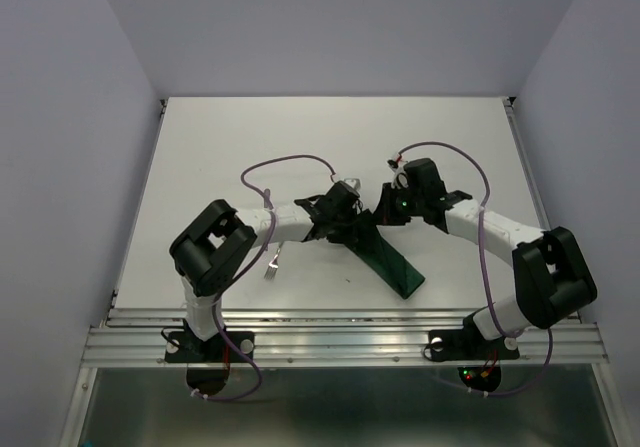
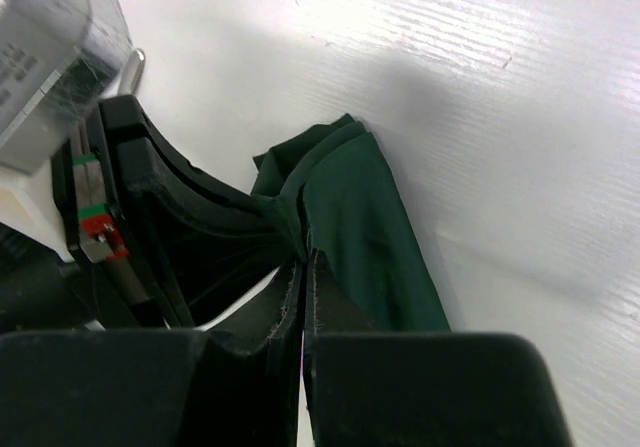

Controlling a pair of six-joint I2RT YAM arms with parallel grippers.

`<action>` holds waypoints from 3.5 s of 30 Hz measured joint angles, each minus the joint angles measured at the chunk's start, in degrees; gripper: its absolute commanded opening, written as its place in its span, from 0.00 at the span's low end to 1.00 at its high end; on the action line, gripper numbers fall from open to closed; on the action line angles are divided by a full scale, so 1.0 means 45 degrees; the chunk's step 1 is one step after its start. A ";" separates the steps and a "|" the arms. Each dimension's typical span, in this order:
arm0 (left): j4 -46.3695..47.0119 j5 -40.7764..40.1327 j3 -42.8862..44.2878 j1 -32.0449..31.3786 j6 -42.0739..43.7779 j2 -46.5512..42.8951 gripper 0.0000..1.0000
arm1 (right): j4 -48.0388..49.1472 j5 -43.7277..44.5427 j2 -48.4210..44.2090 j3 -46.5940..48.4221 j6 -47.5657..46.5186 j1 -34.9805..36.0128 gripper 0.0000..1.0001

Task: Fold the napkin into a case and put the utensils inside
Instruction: Stuff the top corner of the smaller-rectangle-folded napkin into the folded napkin.

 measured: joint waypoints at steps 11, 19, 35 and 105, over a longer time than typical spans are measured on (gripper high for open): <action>0.0301 0.0641 -0.0423 0.0539 -0.0636 -0.0719 0.00 | -0.0845 0.0233 0.0185 0.0049 -0.0593 0.0000 0.01; 0.0661 0.1117 -0.0563 0.0724 -0.0811 -0.0996 0.00 | -0.1287 0.0607 0.0160 0.0311 -0.0806 0.0024 0.01; 0.0894 0.1535 -0.0563 0.0976 -0.1117 -0.0996 0.00 | -0.1549 0.1685 0.1010 0.0797 -0.0869 0.1365 0.01; 0.1642 0.2453 -0.1239 0.1943 -0.1083 -0.0855 0.00 | -0.7082 0.8553 -0.0738 -0.0461 0.3711 0.7592 0.19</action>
